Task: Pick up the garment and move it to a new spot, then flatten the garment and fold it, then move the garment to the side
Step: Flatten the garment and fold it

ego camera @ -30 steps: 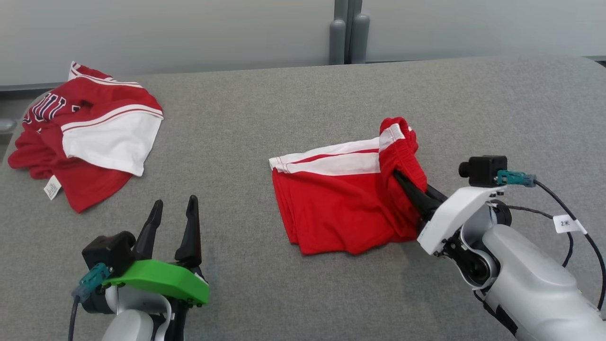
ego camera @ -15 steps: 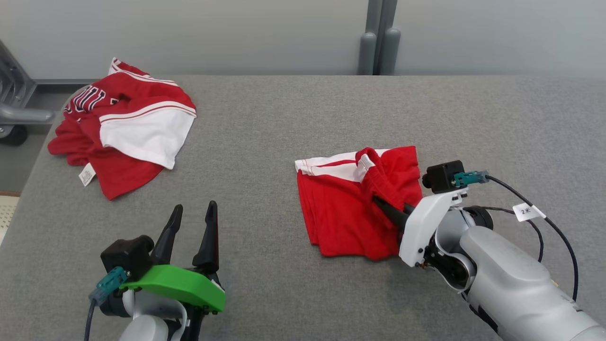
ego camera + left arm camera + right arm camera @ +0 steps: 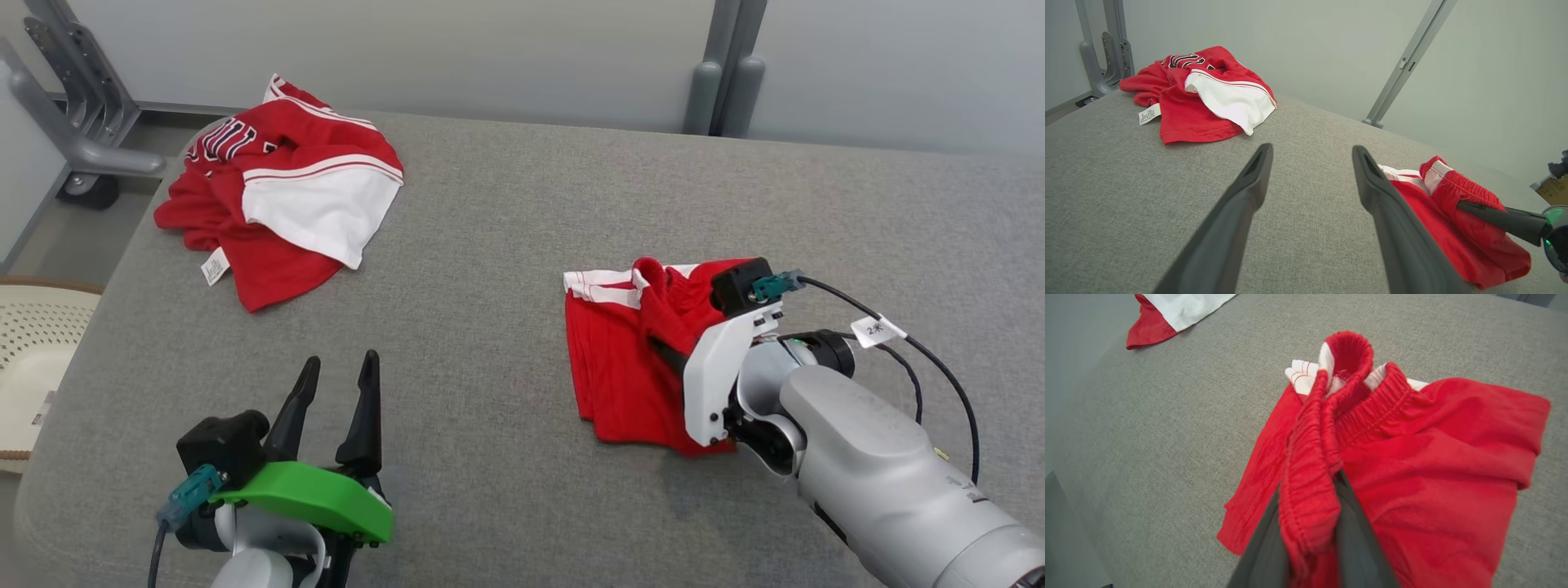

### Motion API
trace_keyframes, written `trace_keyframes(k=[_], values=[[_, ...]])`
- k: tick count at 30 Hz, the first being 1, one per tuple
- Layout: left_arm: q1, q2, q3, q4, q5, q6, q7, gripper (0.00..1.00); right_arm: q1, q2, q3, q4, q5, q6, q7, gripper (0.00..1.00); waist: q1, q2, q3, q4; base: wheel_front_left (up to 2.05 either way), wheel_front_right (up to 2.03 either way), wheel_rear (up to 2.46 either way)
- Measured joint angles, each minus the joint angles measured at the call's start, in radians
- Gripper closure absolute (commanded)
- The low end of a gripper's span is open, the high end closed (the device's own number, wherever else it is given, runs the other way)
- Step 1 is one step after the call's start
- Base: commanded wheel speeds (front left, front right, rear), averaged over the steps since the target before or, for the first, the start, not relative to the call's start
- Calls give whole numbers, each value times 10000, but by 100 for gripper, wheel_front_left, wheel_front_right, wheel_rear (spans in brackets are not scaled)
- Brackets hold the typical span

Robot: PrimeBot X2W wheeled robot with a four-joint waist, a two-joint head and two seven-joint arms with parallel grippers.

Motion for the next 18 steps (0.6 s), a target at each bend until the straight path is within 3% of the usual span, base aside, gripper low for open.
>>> trace_keyframes(k=[1, 3, 6, 18], values=[[0, -2, 2, -8, 0, 8, 0, 0, -26, 31, 54, 50, -6, 0, 42, 70, 0, 0, 3, 52, 0, 0, 0], [10, -2, 63, -38, 0, 19, -2, 0, -188, 213, 184, 157, -33, 15, 86, 31, 0, 0, 5, 135, 0, 0, 0], [23, -4, 73, -59, 0, 86, -4, 0, -376, 355, 311, 201, -244, 27, 84, 0, 0, 0, -2, 141, 0, 0, 0], [231, 8, 372, -276, 0, 96, -8, 0, -847, 957, 884, -197, -821, 226, -516, 0, 0, 0, -28, -168, 0, 0, 0]])
